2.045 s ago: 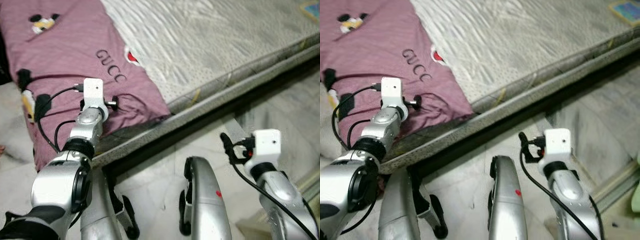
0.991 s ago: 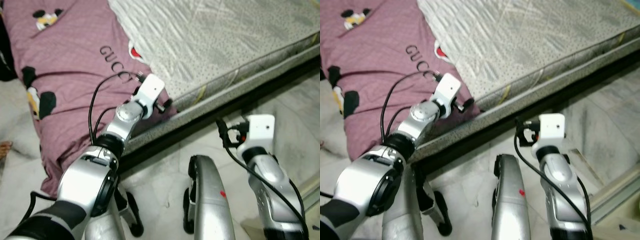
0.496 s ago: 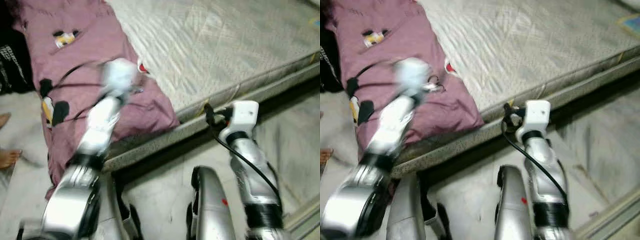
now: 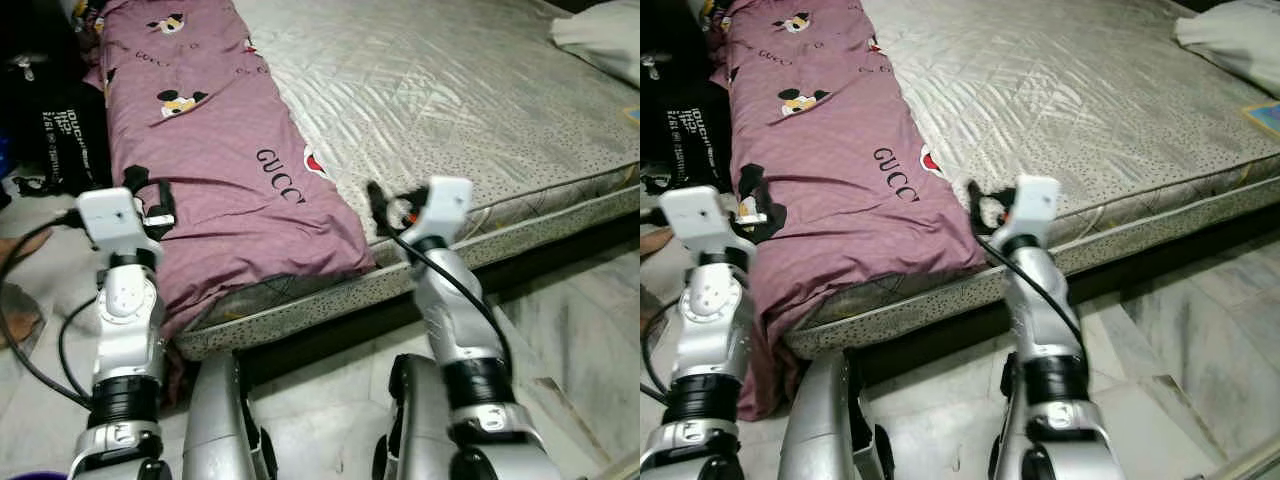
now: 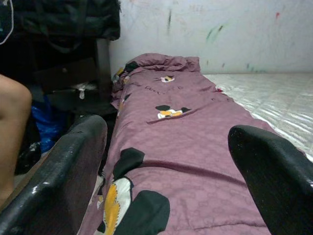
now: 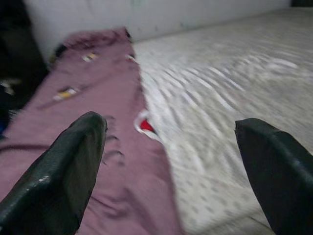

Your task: Clean up the room

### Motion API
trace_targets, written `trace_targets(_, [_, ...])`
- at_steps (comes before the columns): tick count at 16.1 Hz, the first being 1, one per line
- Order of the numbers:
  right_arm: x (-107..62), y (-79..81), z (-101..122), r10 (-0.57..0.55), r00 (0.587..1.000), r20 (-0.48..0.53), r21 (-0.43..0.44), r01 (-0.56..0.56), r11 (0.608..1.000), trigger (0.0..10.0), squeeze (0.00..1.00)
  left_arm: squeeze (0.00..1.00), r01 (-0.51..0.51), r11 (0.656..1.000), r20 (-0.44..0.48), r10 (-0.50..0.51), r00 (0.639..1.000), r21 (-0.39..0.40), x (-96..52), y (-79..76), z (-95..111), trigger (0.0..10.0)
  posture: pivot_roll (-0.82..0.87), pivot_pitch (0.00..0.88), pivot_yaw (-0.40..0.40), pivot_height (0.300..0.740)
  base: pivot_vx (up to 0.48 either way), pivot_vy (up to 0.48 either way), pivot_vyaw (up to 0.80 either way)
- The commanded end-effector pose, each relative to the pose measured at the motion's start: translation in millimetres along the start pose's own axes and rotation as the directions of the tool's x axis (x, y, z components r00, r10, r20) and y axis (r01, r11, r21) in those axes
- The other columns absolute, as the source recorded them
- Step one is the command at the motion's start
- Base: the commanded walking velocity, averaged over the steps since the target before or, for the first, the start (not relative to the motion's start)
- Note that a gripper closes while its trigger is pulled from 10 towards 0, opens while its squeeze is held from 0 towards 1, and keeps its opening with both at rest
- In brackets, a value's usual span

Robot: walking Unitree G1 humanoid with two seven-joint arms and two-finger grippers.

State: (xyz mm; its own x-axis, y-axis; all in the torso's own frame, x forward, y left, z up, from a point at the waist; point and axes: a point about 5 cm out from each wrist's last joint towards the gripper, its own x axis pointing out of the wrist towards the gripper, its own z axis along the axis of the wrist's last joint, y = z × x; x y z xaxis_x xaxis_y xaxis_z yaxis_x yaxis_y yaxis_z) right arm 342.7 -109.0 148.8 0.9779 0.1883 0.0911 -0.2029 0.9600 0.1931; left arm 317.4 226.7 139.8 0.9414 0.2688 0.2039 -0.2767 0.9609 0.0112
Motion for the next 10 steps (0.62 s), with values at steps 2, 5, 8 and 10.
trace_targets(2, [7.3,2.2,9.4,0.015,0.999,0.046,0.018,-0.016,1.000,10.0,0.00,0.00,0.008,1.000,0.000,-0.008,1.000,-0.010,3.7,-5.4,4.9,10.0,-0.04,0.000,0.029,0.567,0.000,0.000,-0.41])
trace_targets(5, [10.9,1.3,8.7,0.012,0.998,0.062,0.031,-0.014,0.999,10.0,0.00,0.00,0.020,1.000,-0.006,-0.020,1.000,-0.019,0.3,-11.7,5.2,10.0,-0.04,0.000,0.032,0.608,0.000,0.000,-0.13])
trace_targets(8, [10.1,3.6,5.0,0.015,0.998,0.057,0.036,-0.017,0.999,10.0,0.00,0.00,0.040,0.998,-0.038,-0.042,0.998,-0.053,-7.0,-19.0,-3.4,10.0,-0.06,0.000,0.038,0.632,0.000,0.000,0.00])
trace_targets(10, [10.8,3.6,3.2,0.012,0.998,0.056,0.029,-0.014,0.999,10.0,0.00,0.00,0.078,0.994,-0.046,-0.082,0.996,-0.070,-8.1,-30.3,-5.2,10.0,-0.07,0.000,0.044,0.655,0.000,0.000,0.00])
